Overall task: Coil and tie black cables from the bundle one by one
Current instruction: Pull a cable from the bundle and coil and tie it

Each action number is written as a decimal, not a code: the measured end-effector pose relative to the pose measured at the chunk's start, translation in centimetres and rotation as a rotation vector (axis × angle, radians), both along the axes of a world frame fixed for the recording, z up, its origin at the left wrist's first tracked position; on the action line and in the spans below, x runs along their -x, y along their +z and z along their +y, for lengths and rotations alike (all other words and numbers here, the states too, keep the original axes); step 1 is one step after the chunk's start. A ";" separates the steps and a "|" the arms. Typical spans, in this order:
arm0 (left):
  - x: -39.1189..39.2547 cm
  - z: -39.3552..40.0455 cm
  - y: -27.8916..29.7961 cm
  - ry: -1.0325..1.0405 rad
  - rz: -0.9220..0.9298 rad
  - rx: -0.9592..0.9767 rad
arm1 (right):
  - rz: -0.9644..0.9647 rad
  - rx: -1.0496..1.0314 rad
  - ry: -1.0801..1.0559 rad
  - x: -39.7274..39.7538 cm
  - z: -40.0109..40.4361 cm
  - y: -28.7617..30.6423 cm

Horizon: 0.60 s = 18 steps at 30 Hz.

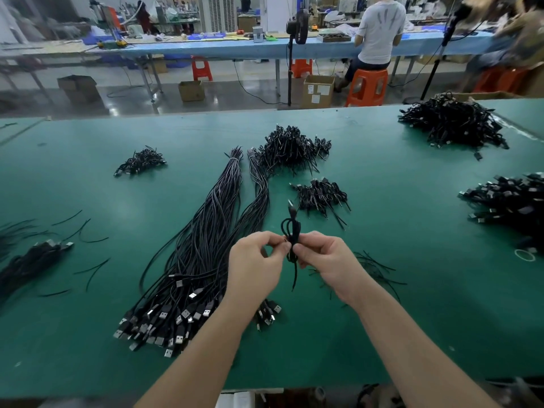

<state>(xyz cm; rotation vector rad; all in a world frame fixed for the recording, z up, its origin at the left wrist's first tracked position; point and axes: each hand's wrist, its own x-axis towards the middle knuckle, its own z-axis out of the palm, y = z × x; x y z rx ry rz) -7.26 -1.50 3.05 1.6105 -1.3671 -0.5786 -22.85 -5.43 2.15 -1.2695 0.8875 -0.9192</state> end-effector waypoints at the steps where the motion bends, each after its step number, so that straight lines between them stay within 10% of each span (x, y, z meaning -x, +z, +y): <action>1: -0.1 -0.2 0.1 -0.010 0.081 -0.058 | 0.043 0.056 -0.013 0.1 0.0 0.0; 7: -0.5 -0.3 1.1 -0.109 0.446 -0.256 | 0.231 0.290 -0.115 0.3 0.3 -0.1; 14: -0.8 0.1 0.3 -0.087 -0.486 0.424 | -0.139 -0.434 -0.008 0.8 -0.3 0.6; 18: -0.8 0.4 -0.6 -0.117 -0.591 0.526 | -0.108 -0.440 0.105 0.8 -0.2 0.5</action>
